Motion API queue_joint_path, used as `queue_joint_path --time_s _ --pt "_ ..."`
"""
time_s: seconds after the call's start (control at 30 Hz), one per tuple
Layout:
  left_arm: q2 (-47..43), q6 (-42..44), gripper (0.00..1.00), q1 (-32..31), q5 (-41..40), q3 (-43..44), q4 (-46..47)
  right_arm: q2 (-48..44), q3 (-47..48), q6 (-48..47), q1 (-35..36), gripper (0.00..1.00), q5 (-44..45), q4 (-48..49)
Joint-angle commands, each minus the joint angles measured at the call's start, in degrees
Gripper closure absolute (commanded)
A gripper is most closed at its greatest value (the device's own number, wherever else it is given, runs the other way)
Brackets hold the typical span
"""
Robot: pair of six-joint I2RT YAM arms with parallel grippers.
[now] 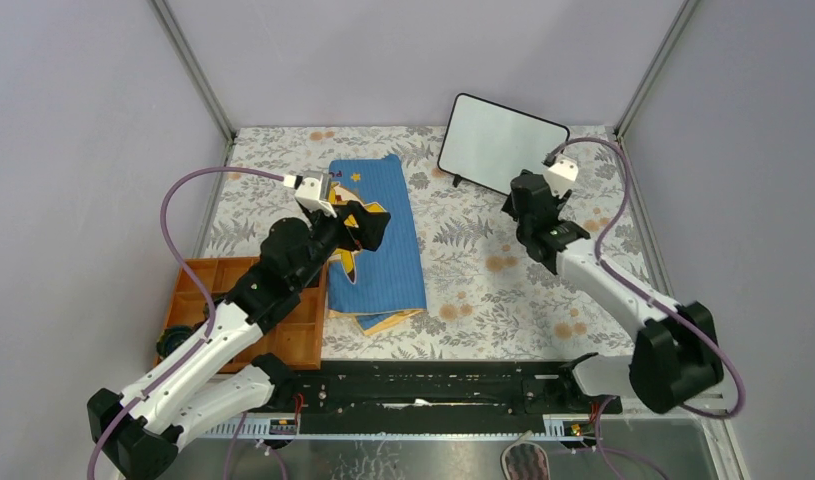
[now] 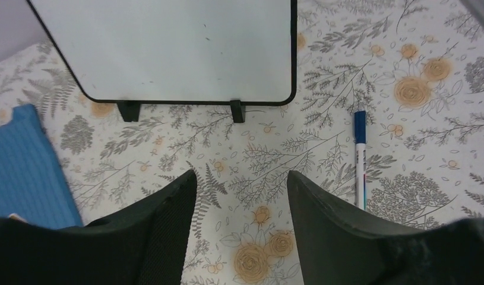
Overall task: Write a sentence on the whiteboard
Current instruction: Move the whiteboard stand to the center of the board.
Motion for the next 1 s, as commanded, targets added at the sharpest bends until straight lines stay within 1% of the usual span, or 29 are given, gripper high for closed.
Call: queue_joint_path --time_s 0.0,0.17,0.3,0.4,0.53,0.67,0.97 --pt "-0.56 -0.21 0.01 -0.37 -0.22 -0.04 2.73 7.08 1.15 4.11 -0.54 0.37 3.35 6.35" --pt "-0.26 -0.67 0.01 -0.6 -0.23 0.07 2.67 14.92 4.09 4.78 -1.62 0.35 3.34 7.53" --pt "0.3 -0.88 0.01 -0.59 0.15 0.32 2.44 21.05 8.35 4.18 -1.9 0.33 3.45 7.14" --pt "0.4 -0.88 0.01 -0.6 -0.19 0.33 2.34 24.94 11.02 3.75 -2.19 0.33 3.9 6.94" --pt "0.56 -0.88 0.01 -0.62 -0.51 0.25 2.35 29.6 14.13 2.85 -3.33 0.37 3.85 6.36" --pt "1.16 -0.95 0.01 -0.6 -0.85 0.34 2.3 32.12 15.4 1.97 -4.02 0.42 3.09 6.23" --pt "2.33 -1.1 0.01 -0.64 -0.5 0.79 2.2 36.25 18.58 0.23 -5.12 0.45 1.8 5.57"
